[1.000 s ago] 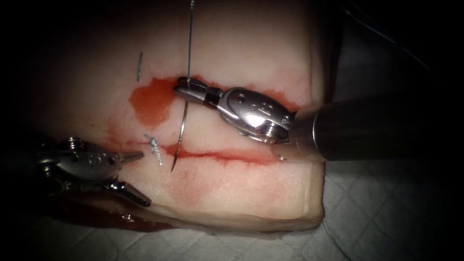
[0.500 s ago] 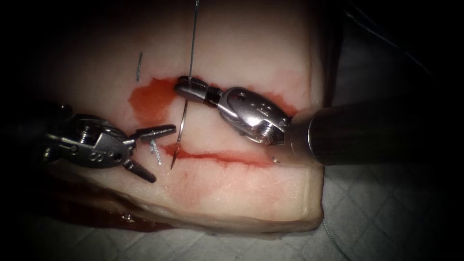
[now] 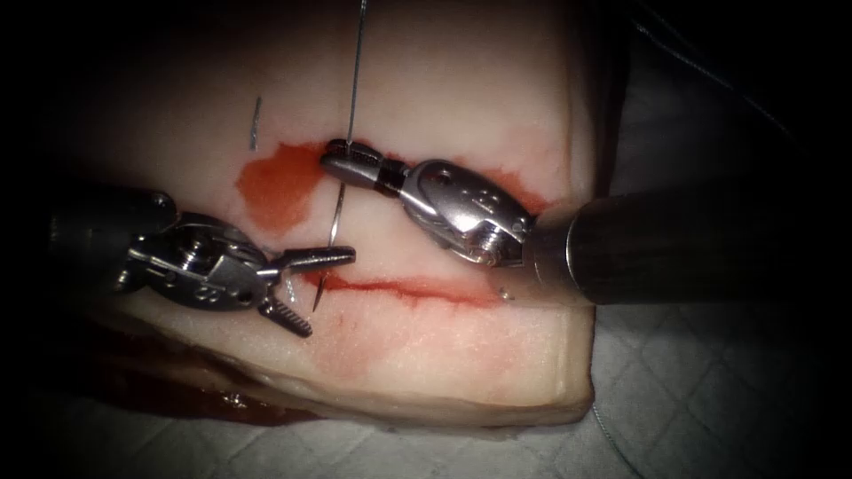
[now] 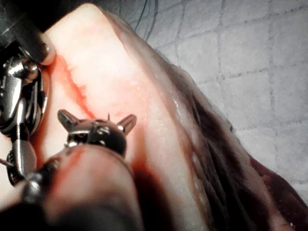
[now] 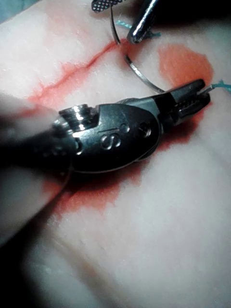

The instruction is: Wound Closure

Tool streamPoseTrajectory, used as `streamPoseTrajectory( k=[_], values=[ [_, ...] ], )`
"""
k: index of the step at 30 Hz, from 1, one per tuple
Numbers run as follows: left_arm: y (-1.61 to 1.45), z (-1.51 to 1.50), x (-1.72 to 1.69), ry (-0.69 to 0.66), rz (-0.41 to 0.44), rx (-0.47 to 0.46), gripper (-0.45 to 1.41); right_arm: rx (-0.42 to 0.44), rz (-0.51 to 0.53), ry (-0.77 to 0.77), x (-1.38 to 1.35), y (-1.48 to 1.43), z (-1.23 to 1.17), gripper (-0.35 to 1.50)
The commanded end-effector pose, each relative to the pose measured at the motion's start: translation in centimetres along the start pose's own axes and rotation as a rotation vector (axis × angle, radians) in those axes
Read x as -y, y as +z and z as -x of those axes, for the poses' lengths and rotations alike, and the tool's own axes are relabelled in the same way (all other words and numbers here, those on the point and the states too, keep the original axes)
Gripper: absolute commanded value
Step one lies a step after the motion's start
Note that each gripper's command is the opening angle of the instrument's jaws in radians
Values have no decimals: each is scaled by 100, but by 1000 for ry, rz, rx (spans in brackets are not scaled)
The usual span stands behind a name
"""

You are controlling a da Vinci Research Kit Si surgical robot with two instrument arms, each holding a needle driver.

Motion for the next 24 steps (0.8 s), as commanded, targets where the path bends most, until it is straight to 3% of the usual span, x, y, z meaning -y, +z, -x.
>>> streamPoseTrajectory(
  k=[1, 2, 4, 5, 9, 14, 15, 17, 18, 19, 21, 24],
  values=[
    [7, -3, -2, 0, 1, 3, 42, 3, 2, -1, 0, 9, -4, -35],
    [8, -7, 0, 9, 10, 43, 27, 3, 2, 0, 0, 9, -4, -35],
    [9, -9, 1, 17, 15, 56, 19, 3, 2, 0, 0, 9, -4, -35],
    [9, -11, 1, 14, 17, 52, 2, 3, 2, 0, -1, 9, -4, -35],
    [8, -17, 3, -30, 24, 41, -37, 6, 1, 2, -3, 10, -2, -35],
    [8, -30, 9, -85, 31, 31, -45, 11, 1, -8, -3, 11, 0, -35],
    [6, -30, 11, -137, 23, 44, -45, 17, -11, -112, -4, 12, 3, -35],
    [6, -32, 12, -217, 22, 53, -45, 19, -41, -207, -8, 13, 9, 53],
    [6, -32, 12, -217, 22, 53, -45, 19, -41, -207, -8, 13, 9, 53],
    [7, -35, 15, -284, 29, 61, -45, 18, -68, -246, -14, 18, 14, 111],
    [8, -37, 18, -332, 35, 82, -45, 18, -82, -259, -17, 19, 15, 122],
    [8, -45, 21, -521, 91, 183, -45, 20, -131, -317, -30, 26, 15, 133]
  ],
)
